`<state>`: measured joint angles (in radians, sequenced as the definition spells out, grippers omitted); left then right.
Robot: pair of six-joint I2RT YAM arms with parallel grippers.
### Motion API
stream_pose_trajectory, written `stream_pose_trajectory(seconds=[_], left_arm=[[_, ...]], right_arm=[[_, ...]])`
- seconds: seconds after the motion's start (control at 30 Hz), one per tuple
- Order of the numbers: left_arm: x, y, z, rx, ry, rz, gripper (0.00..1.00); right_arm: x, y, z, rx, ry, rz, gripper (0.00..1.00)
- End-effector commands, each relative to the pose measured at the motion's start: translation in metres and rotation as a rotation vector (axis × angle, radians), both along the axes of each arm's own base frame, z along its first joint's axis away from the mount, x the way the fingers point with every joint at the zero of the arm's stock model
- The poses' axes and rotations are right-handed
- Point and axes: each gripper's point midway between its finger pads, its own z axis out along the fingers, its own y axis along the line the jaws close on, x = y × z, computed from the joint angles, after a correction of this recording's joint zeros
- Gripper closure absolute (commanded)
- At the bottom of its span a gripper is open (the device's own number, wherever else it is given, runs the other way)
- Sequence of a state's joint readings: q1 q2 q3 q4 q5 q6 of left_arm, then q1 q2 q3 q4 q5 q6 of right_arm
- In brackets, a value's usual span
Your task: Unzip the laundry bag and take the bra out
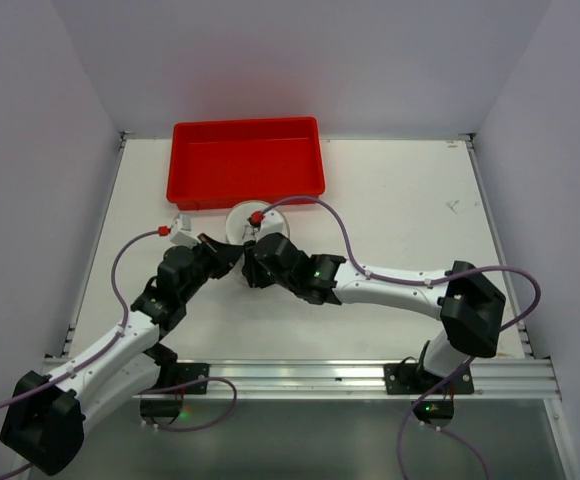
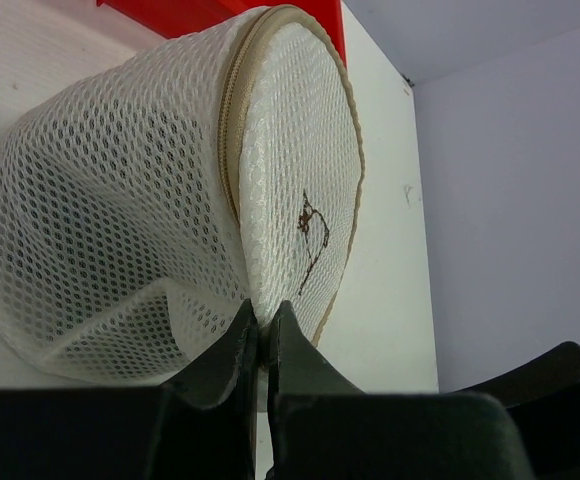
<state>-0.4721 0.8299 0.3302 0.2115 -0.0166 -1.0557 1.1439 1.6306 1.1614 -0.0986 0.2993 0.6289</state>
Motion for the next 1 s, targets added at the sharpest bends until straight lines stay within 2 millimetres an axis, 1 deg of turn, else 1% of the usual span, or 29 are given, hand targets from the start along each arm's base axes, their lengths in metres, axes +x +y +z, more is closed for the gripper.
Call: stream_pose_trajectory(seconds=[0.0,0.1,0.23,0.4,0.53,0.73,0.8,0.83,0.9,0.97], left_arm=[[0.005,0.0038,0.0126,-0.013,-0.026,0.035,1.0],[0.0049,0.0042,0.0116,-0.012,-0.022,0.037,1.0],[0.0041,0.0045,0.0112,-0.012,-0.02,0.037,1.0],[0.004,0.0054,0.0111,-0.011,-0.017,0.042,1.0],[0.004,0.0053,0.0106,-0.008,-0.015,0.041,1.0],[0.0038,0.0054,0.0109,-0.005,-0.017,0.041,1.0],[0.0033,0.006,0.0083,-0.002,-0.011,0.042,1.0],[0.0034,0.0062,0.0091,-0.002,-0.013,0.042,1.0],[0.0028,0.0068,0.0078,0.0,-0.012,0.043,1.0],[0.0028,0.0073,0.0074,0.004,-0.012,0.045,1.0]], right_arm=[[0.0101,-0.001,0.0162,-0.015,-0.056,-0.067,0.69],[0.0103,-0.0011,0.0169,-0.043,-0.078,-0.077,0.7],[0.0103,-0.0024,0.0127,-0.095,-0.086,-0.094,0.7],[0.0106,-0.0003,0.0091,-0.103,-0.084,-0.094,0.71],[0.0094,-0.0004,0.0096,-0.11,-0.091,-0.098,0.74],[0.0109,-0.0004,0.008,-0.126,-0.099,-0.107,0.75],[0.0113,-0.0001,0.0074,-0.129,-0.103,-0.103,0.76],[0.0118,0.0005,0.0075,-0.127,-0.105,-0.104,0.77],[0.0127,0.0005,0.0094,-0.127,-0.11,-0.106,0.82],[0.0131,0.0004,0.0093,-0.129,-0.114,-0.105,0.89]])
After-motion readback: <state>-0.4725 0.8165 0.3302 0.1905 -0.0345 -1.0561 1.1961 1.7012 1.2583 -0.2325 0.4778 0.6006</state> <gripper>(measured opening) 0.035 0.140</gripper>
